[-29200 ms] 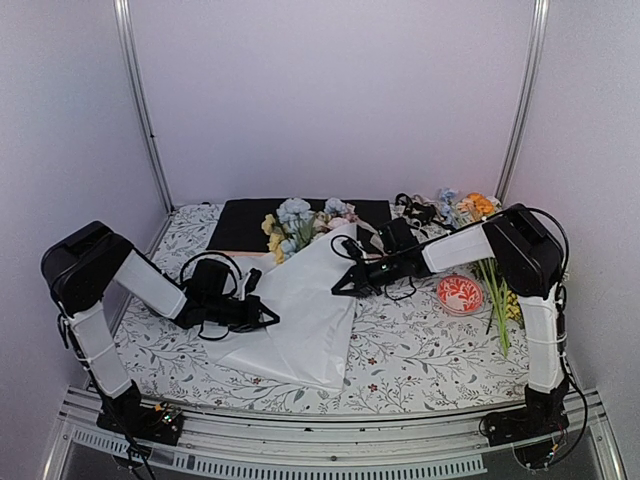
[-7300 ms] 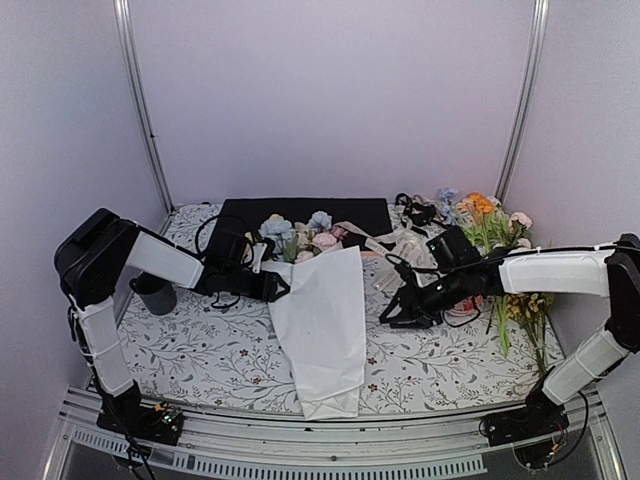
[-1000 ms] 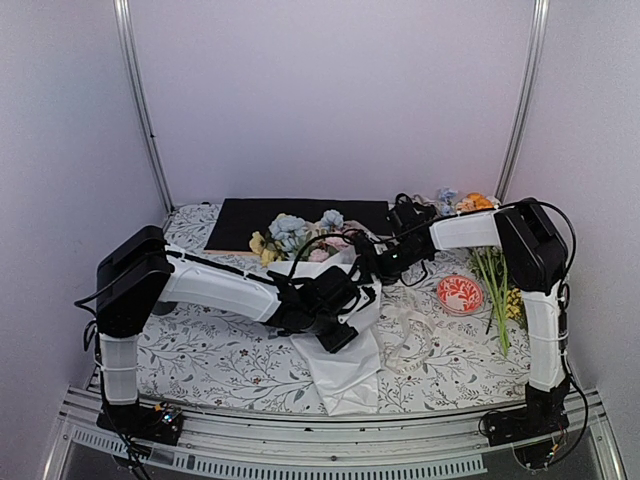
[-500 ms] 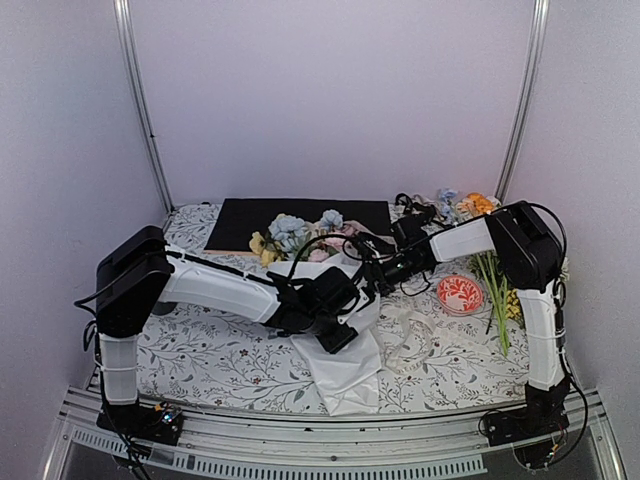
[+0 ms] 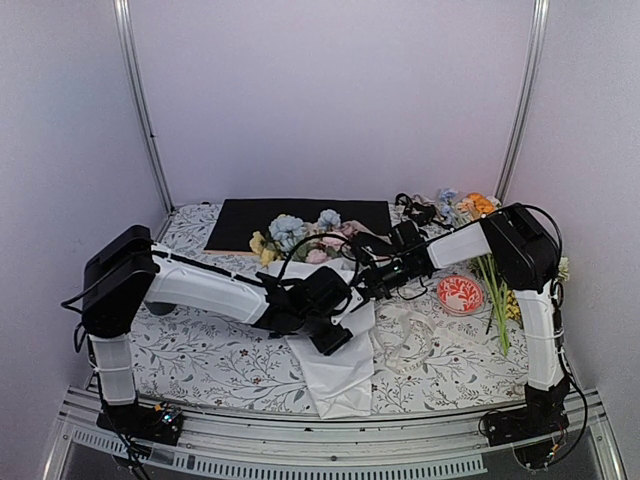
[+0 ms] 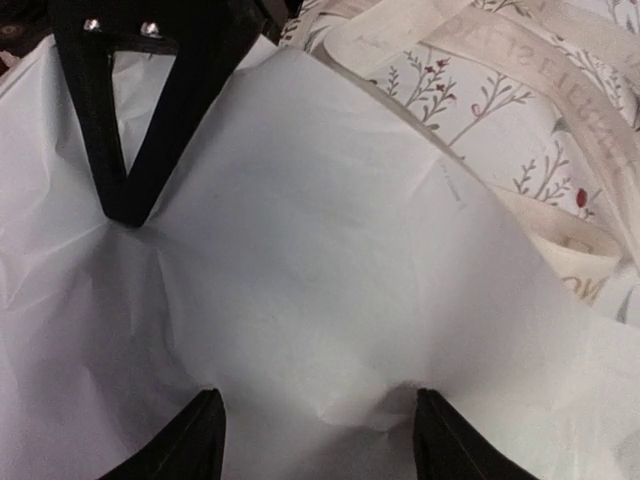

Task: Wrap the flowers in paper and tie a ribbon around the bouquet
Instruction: Pick up the folded bouquet from the center of the board.

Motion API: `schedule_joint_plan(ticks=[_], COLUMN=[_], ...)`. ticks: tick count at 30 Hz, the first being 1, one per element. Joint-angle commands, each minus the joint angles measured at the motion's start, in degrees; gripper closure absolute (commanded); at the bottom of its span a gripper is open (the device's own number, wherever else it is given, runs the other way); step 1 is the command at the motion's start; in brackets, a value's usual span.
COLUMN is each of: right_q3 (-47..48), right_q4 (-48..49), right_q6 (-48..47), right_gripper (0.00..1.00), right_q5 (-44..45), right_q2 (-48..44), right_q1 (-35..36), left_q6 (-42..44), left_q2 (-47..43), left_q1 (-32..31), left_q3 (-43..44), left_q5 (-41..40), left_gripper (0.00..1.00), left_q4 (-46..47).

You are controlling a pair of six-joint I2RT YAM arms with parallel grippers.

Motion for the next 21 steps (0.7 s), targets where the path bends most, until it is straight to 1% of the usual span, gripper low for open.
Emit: schedule_joint_plan(ticks=[1,4,7,13,18,21], right_q3=[1.76,4.28,6.52,10.37,11.86,12.47], right_q4=[4.38,5.02,5.0,4.63,3.77,2.73], right_q6=[8.11,11.48,12.96,14.44,13.65,12.7], right_gripper=[1.0,1.0,1.0,1.0,1.0,1.0], right_q5=[0.07,3.0,4.92,6.49,6.87,7.02], right_q2=[-2.52,-2.43,-1.07,1.51,2.85,3.54], right_q1=[0.63,0.63,0.55,0.52,0.52,0.58], left_q6=[1.32,0.58,-1.84,-7.42,-9.69,-10.31], left_q2=[-8.32,-10.48,-9.15,2.32,9.49,12.6], left_q1=[-0.26,-0.28,-0.3,-0.32,-0.25,-0.25], left_q3=[0.09,3.28,6.69,16.96,22.67,24.46], left_q5=[3.49,5.74,8.68,10.89,6.36,5.81], left_gripper=[0.34,0.33,0.33,0.4,0.38,0.37], left_q4=[0.47,-0.52,-1.24,-6.63,-11.72,-14.27])
